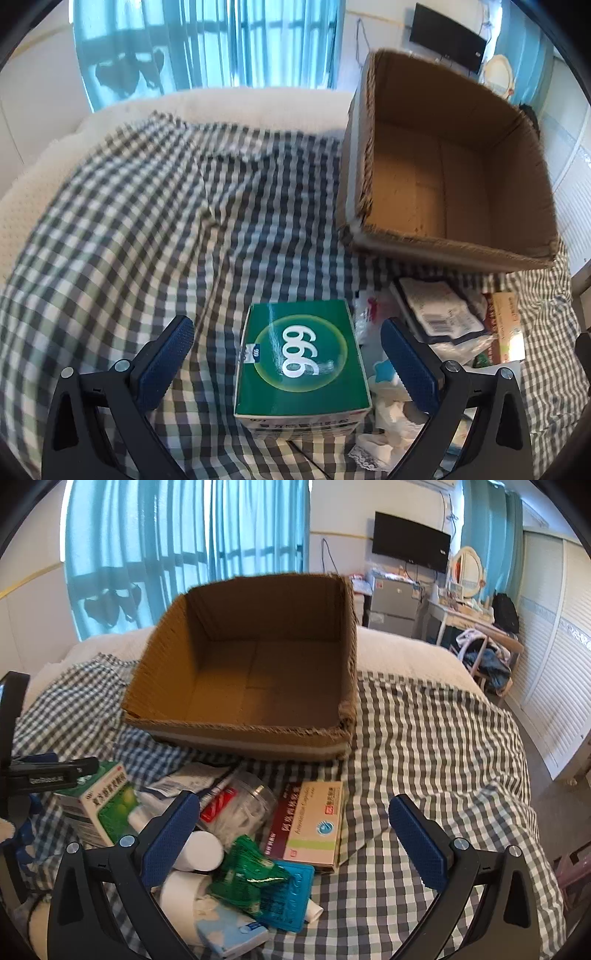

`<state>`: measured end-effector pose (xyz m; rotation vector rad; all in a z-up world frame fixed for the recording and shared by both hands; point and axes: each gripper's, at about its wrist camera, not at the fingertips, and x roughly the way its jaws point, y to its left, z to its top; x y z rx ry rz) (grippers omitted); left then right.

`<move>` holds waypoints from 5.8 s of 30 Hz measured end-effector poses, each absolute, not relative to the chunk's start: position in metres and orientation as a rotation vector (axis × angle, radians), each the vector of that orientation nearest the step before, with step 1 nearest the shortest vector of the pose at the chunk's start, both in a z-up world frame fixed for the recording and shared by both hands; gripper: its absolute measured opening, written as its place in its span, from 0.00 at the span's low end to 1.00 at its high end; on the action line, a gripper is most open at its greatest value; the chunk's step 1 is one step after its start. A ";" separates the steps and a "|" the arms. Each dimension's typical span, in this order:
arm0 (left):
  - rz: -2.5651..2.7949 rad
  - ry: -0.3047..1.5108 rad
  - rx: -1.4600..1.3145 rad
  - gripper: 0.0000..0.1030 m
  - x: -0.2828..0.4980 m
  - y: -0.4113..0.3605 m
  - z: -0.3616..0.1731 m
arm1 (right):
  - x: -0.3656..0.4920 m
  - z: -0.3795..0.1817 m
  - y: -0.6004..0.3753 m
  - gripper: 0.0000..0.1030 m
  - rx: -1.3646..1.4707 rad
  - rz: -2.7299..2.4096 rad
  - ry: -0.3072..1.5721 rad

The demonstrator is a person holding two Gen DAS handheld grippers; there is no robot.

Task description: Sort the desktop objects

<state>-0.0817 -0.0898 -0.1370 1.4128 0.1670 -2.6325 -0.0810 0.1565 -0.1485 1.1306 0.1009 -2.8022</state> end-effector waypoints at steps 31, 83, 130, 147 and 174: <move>-2.493 0.263 1.726 1.00 -0.116 -0.095 -0.214 | -0.136 -0.233 0.176 1.00 1.433 -2.748 -0.014; -2.712 0.322 1.422 0.77 -0.110 -0.093 -0.183 | -0.121 -0.199 0.179 0.74 1.365 -2.722 0.068; -3.182 0.107 0.547 0.77 -0.050 -0.020 0.044 | -0.062 0.031 0.162 0.74 0.510 -2.880 -0.023; -3.177 0.057 0.606 0.77 -0.117 -0.021 -0.002 | -0.135 -0.009 0.156 0.74 0.562 -2.847 -0.014; -3.086 0.018 0.994 0.77 -0.210 -0.001 -0.114 | -0.232 -0.136 0.152 0.77 0.912 -2.767 0.084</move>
